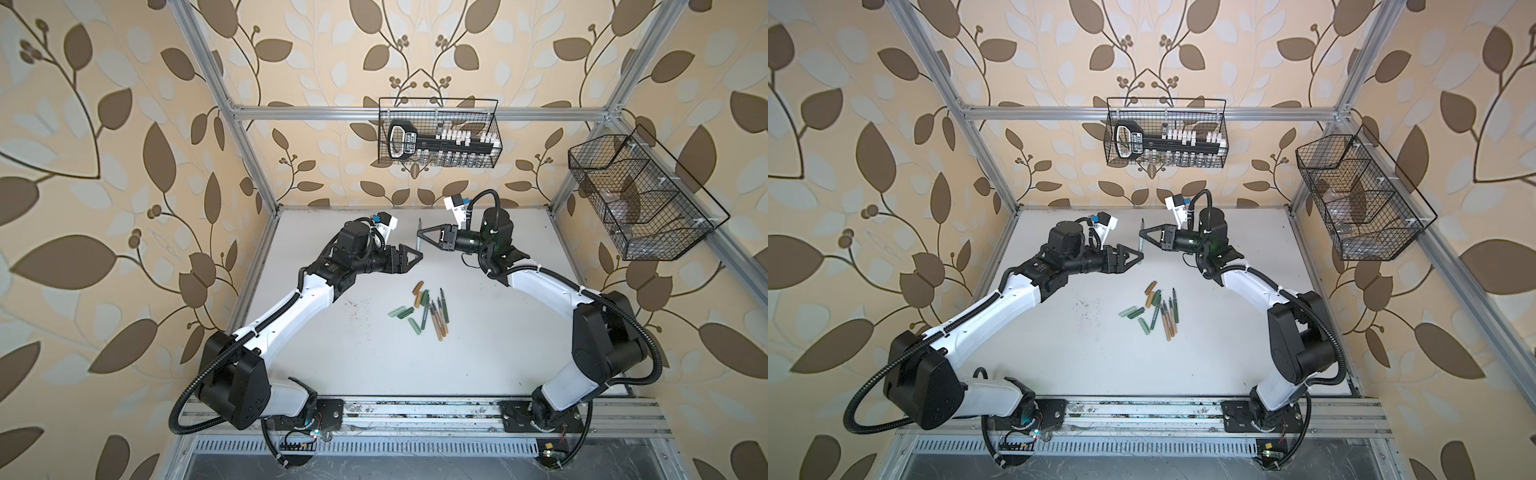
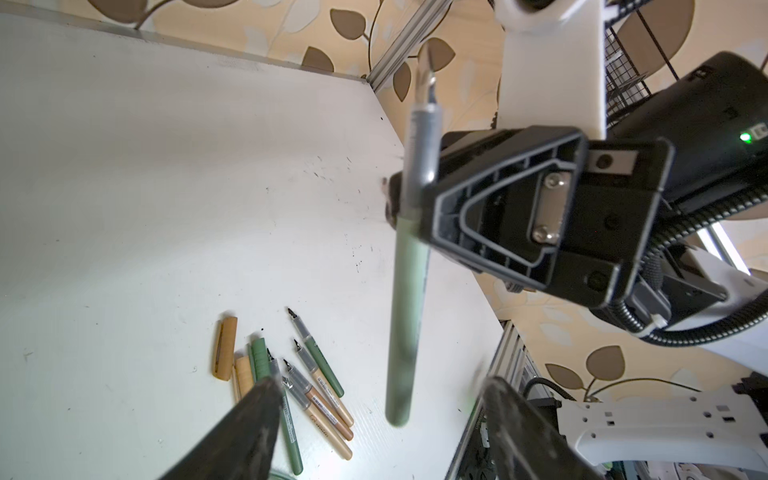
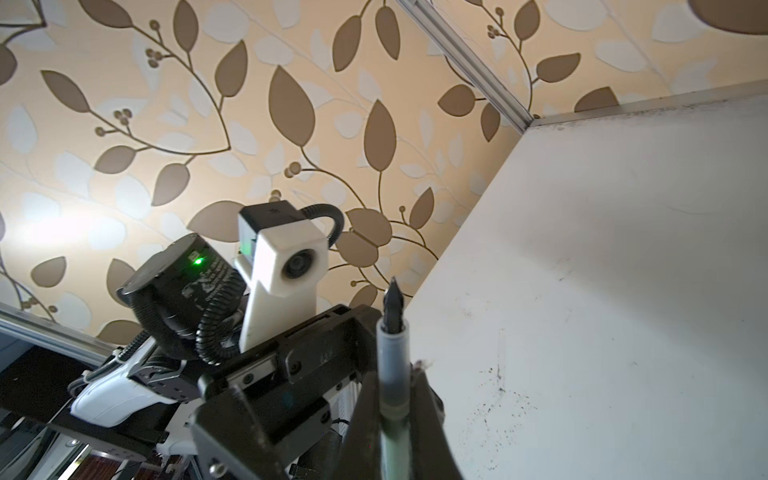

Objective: Insert the pens into the pen caps
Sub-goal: 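Lift the pen and pass it into the left gripper, nib pointing up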

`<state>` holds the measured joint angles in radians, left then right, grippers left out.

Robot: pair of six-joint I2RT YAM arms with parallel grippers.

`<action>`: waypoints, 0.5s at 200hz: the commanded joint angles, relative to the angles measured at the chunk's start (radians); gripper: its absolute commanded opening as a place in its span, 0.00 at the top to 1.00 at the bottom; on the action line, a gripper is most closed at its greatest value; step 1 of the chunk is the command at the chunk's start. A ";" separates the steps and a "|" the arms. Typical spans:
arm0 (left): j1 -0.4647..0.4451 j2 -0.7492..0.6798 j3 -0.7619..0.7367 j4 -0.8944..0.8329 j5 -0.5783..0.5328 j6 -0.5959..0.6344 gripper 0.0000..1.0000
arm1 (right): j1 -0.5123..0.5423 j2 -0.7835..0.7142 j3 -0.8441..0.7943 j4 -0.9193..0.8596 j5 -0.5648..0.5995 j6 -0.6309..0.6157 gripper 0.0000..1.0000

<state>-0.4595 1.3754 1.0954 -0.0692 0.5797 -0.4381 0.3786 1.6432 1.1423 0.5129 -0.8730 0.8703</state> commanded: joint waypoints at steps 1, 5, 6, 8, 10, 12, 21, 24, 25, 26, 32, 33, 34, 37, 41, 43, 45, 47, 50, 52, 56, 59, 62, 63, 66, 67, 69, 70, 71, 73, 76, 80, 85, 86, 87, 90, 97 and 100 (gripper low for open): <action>-0.011 0.014 0.057 0.057 0.061 0.002 0.35 | 0.024 -0.019 -0.013 0.088 -0.047 0.044 0.95; -0.011 0.015 0.061 0.055 0.063 0.004 0.37 | 0.027 -0.017 -0.013 0.085 -0.046 0.042 0.95; -0.011 0.016 0.061 0.054 0.063 0.004 0.38 | 0.028 -0.017 -0.013 0.085 -0.047 0.041 0.95; -0.011 0.016 0.062 0.054 0.064 0.005 0.39 | 0.029 -0.017 -0.014 0.085 -0.046 0.041 0.95; -0.011 0.016 0.063 0.054 0.063 0.006 0.40 | 0.030 -0.018 -0.015 0.085 -0.047 0.041 0.95; -0.011 0.016 0.062 0.054 0.064 0.007 0.41 | 0.032 -0.018 -0.013 0.084 -0.046 0.040 0.95; -0.011 0.017 0.064 0.055 0.067 0.011 0.46 | 0.037 -0.015 -0.018 0.085 -0.043 0.038 0.95; -0.010 0.019 0.064 0.054 0.069 0.012 0.47 | 0.038 -0.016 -0.019 0.085 -0.042 0.036 0.95; -0.010 0.019 0.065 0.054 0.069 0.013 0.48 | 0.038 -0.016 -0.019 0.085 -0.041 0.036 0.95; -0.010 0.019 0.065 0.054 0.069 0.012 0.48 | 0.038 -0.016 -0.019 0.085 -0.041 0.036 0.95; -0.011 0.021 0.067 0.054 0.072 0.012 0.52 | 0.040 -0.016 -0.021 0.085 -0.037 0.035 0.95; -0.011 0.021 0.067 0.054 0.074 0.013 0.53 | 0.040 -0.016 -0.021 0.085 -0.036 0.036 0.95; -0.010 0.021 0.067 0.053 0.075 0.013 0.54 | 0.041 -0.016 -0.023 0.084 -0.036 0.036 0.95; -0.011 0.022 0.069 0.052 0.075 0.015 0.55 | 0.040 -0.015 -0.023 0.084 -0.037 0.035 0.95; -0.011 0.023 0.071 0.046 0.077 0.017 0.58 | 0.042 -0.016 -0.024 0.085 -0.035 0.035 0.95; -0.011 0.024 0.072 0.044 0.077 0.017 0.59 | 0.042 -0.016 -0.023 0.085 -0.035 0.036 0.95; -0.011 0.025 0.074 0.043 0.078 0.018 0.61 | 0.043 -0.016 -0.024 0.084 -0.035 0.035 0.95; -0.011 0.025 0.074 0.041 0.078 0.020 0.62 | 0.043 -0.016 -0.024 0.084 -0.035 0.034 0.95; -0.010 0.026 0.075 0.038 0.079 0.021 0.65 | 0.043 -0.016 -0.024 0.080 -0.035 0.032 0.95; -0.011 0.026 0.076 0.037 0.080 0.021 0.67 | 0.043 -0.015 -0.023 0.078 -0.033 0.030 0.94; -0.011 0.028 0.078 0.034 0.081 0.022 0.69 | 0.044 -0.016 -0.023 0.070 -0.032 0.026 0.94; -0.011 0.029 0.077 0.032 0.083 0.023 0.71 | 0.045 -0.016 -0.023 0.063 -0.030 0.021 0.94; -0.011 0.030 0.077 0.031 0.083 0.024 0.73 | 0.045 -0.016 -0.023 0.059 -0.030 0.020 0.94; -0.011 0.030 0.077 0.031 0.083 0.024 0.73 | 0.045 -0.016 -0.023 0.057 -0.030 0.018 0.94; -0.011 0.031 0.077 0.031 0.085 0.025 0.76 | 0.045 -0.015 -0.023 0.047 -0.028 0.010 0.94; -0.011 0.031 0.077 0.031 0.086 0.025 0.77 | 0.045 -0.016 -0.023 0.044 -0.028 0.009 0.94; -0.011 0.031 0.077 0.030 0.088 0.026 0.78 | 0.045 -0.016 -0.023 0.042 -0.028 0.006 0.94; -0.010 0.032 0.077 0.029 0.089 0.026 0.78 | 0.045 -0.016 -0.023 0.039 -0.028 0.005 0.94; -0.011 0.032 0.076 0.028 0.089 0.026 0.79 | 0.045 -0.016 -0.023 0.037 -0.027 0.005 0.94; -0.011 0.033 0.077 0.026 0.089 0.025 0.80 | 0.045 -0.016 -0.024 0.033 -0.027 0.002 0.94; -0.011 0.033 0.077 0.024 0.089 0.026 0.82 | 0.045 -0.014 -0.025 0.026 -0.027 -0.002 0.94; -0.011 0.034 0.077 0.020 0.089 0.026 0.84 | 0.046 -0.013 -0.025 0.023 -0.029 -0.006 0.94; -0.011 0.035 0.075 0.016 0.088 0.026 0.85 | 0.046 -0.014 -0.028 0.015 -0.029 -0.012 0.94; -0.011 0.036 0.075 0.016 0.089 0.026 0.85 | 0.046 -0.014 -0.029 0.014 -0.027 -0.012 0.94; -0.011 0.036 0.075 0.016 0.089 0.025 0.85 | 0.046 -0.014 -0.029 0.014 -0.027 -0.012 0.94; -0.011 0.036 0.073 0.015 0.088 0.024 0.86 | 0.046 -0.014 -0.030 0.010 -0.028 -0.015 0.94; -0.011 0.035 0.069 0.012 0.085 0.025 0.88 | 0.046 -0.013 -0.037 0.004 -0.028 -0.020 0.93; -0.011 0.034 0.068 0.010 0.082 0.026 0.89 | 0.046 -0.013 -0.038 0.003 -0.027 -0.022 0.93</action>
<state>-0.4599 1.4033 1.1324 -0.0586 0.6392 -0.4248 0.4191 1.6432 1.1358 0.5385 -0.8948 0.8761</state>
